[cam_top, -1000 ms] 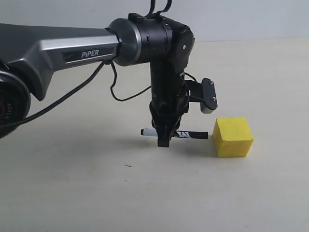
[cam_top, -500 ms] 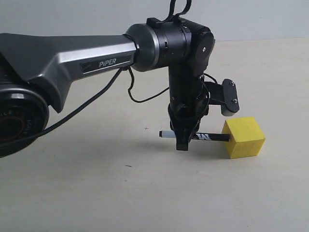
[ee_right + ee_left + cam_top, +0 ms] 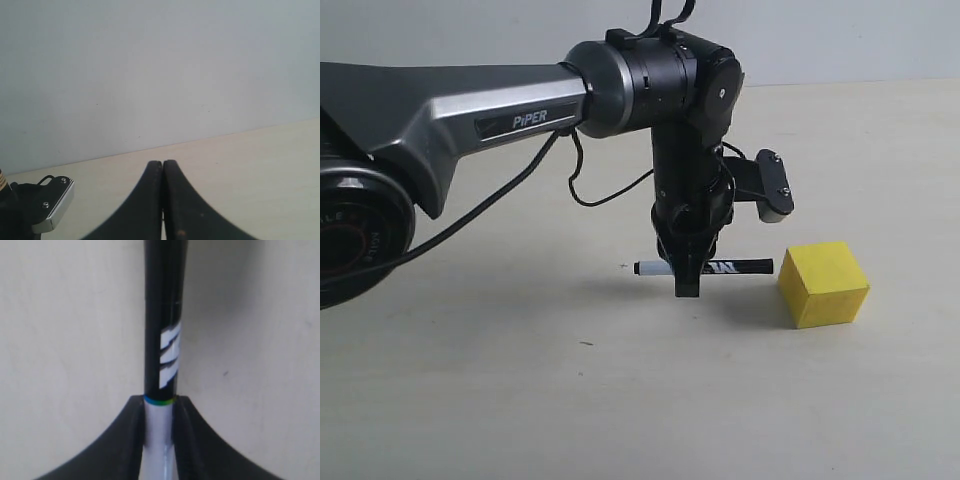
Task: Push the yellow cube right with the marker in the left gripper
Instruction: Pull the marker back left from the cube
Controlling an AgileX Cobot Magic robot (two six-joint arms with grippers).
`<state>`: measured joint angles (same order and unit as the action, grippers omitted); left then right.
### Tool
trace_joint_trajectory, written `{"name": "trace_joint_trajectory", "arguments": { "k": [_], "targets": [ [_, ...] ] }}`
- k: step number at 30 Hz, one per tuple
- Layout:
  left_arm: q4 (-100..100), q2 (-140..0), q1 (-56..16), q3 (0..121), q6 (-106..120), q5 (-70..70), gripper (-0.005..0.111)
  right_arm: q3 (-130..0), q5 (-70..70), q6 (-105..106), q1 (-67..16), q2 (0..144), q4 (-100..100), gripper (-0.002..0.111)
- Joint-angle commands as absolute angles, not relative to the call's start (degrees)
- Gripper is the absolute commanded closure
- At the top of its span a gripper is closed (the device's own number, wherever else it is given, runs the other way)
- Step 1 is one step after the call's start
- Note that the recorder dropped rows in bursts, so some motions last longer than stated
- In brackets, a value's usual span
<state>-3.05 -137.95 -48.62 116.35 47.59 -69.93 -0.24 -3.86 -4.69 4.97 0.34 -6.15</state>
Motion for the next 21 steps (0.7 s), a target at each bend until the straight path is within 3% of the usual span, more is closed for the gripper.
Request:
{"name": "trace_joint_trajectory", "arguments": {
  "k": [1,8,21],
  "targets": [
    [-2.36,-136.97,-47.38,115.09,46.18,-69.96,0.107,0.0,-3.81,-4.53,5.34,0.0,-5.79,0.108],
    [0.87,-135.1,-46.31,108.45,46.15,-69.96,0.107,0.0,-3.81,-4.53,5.34,0.0,-5.79,0.108],
    [0.76,-135.1,-46.67,108.32,44.27,-69.96,0.107,0.0,-3.81,-4.53,5.34,0.0,-5.79,0.108]
  ]
}}
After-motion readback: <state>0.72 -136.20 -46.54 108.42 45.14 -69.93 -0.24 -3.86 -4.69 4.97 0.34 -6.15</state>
